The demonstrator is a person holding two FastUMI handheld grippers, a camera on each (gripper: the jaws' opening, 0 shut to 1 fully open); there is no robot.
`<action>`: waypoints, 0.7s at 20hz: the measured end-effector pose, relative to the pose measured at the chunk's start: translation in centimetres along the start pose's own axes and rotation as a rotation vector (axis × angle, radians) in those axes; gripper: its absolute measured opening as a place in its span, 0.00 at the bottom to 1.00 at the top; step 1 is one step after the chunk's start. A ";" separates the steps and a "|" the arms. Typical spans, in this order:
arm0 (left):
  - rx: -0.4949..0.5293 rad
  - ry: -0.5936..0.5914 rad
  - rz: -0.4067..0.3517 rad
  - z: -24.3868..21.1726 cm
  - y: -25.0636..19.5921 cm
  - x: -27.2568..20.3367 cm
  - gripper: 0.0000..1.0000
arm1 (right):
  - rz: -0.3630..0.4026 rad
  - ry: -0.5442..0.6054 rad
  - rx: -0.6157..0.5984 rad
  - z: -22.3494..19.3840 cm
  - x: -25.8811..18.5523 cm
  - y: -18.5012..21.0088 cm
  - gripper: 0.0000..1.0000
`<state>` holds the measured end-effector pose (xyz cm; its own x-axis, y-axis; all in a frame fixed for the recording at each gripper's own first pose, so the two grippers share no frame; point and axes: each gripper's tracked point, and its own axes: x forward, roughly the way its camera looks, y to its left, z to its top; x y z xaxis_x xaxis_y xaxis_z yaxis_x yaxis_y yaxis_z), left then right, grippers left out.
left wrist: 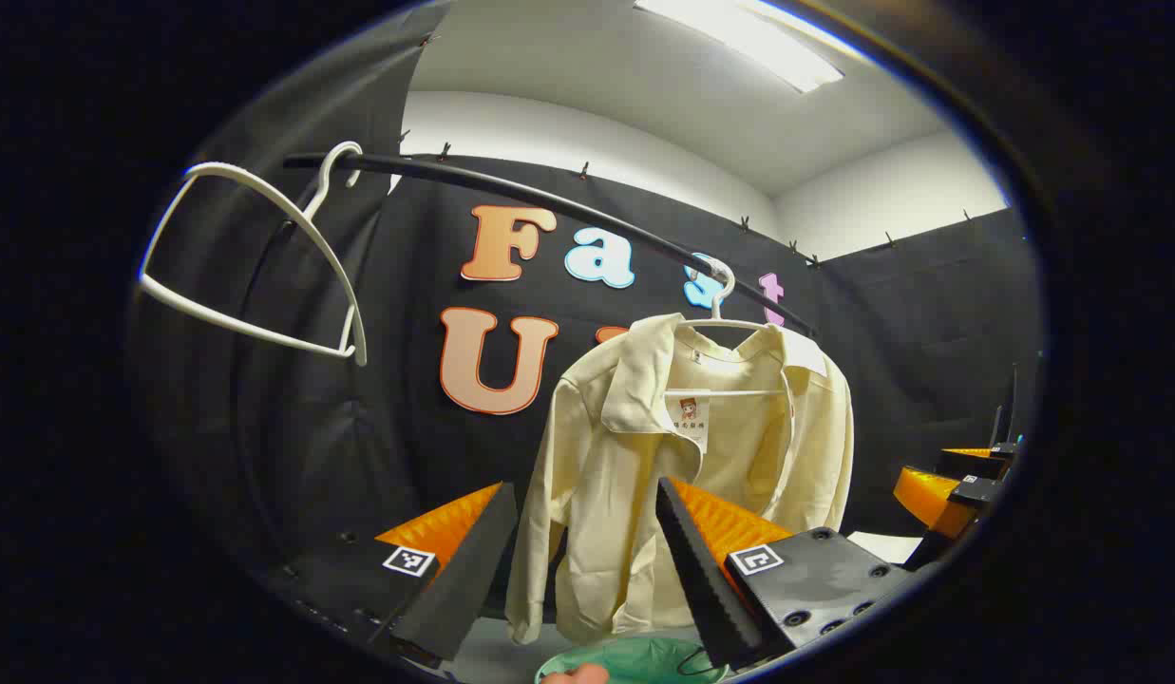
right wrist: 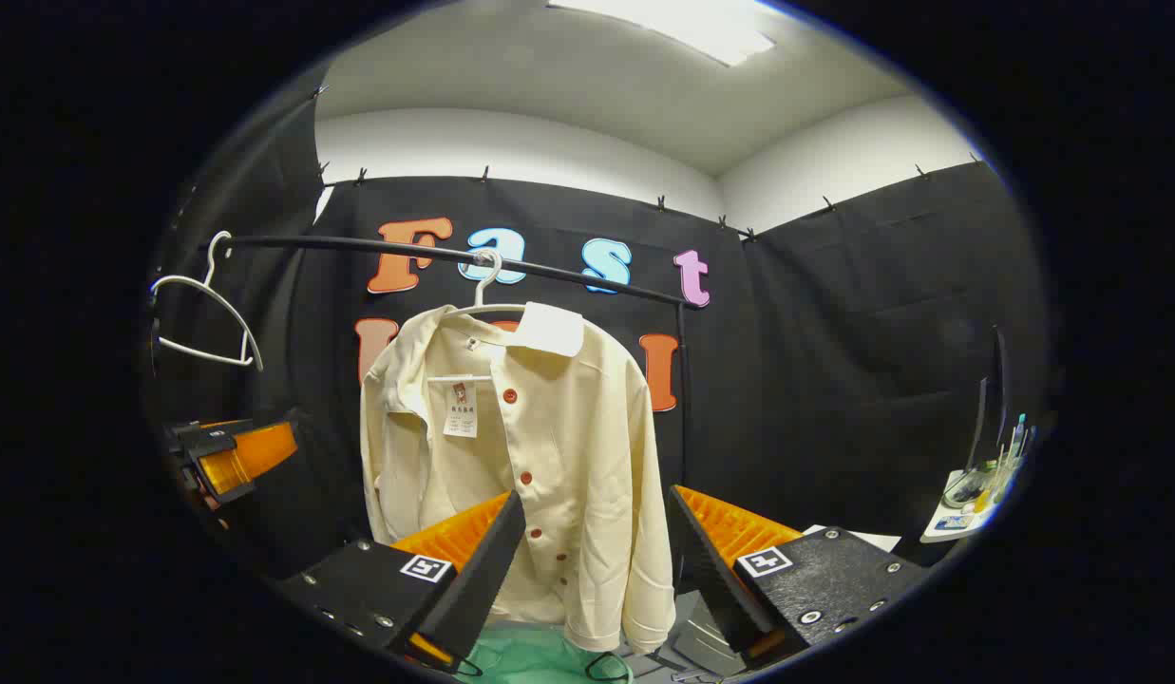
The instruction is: Grasp the clothes on the hanger with both hands and then place them into the laundry hamper below.
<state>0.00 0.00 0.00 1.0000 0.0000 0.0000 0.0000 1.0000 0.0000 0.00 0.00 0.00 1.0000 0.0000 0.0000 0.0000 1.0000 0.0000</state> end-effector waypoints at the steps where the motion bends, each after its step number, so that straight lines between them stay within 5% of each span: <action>1: -0.004 -0.008 0.005 0.1 0.0 0.1 1.00 | 0.004 -0.007 -0.002 0.2 0.2 0.0 0.94; 14: -0.018 -0.004 0.001 -1.2 -1.0 1.7 0.96 | 0.066 -0.012 0.004 -0.7 2.1 1.6 0.94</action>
<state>1.73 -1.00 -1.21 1.0000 0.0010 0.0038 -0.0009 0.9998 -0.0183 2.13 1.57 -0.65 0.9977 0.0660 0.0119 -0.0661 0.9978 0.0040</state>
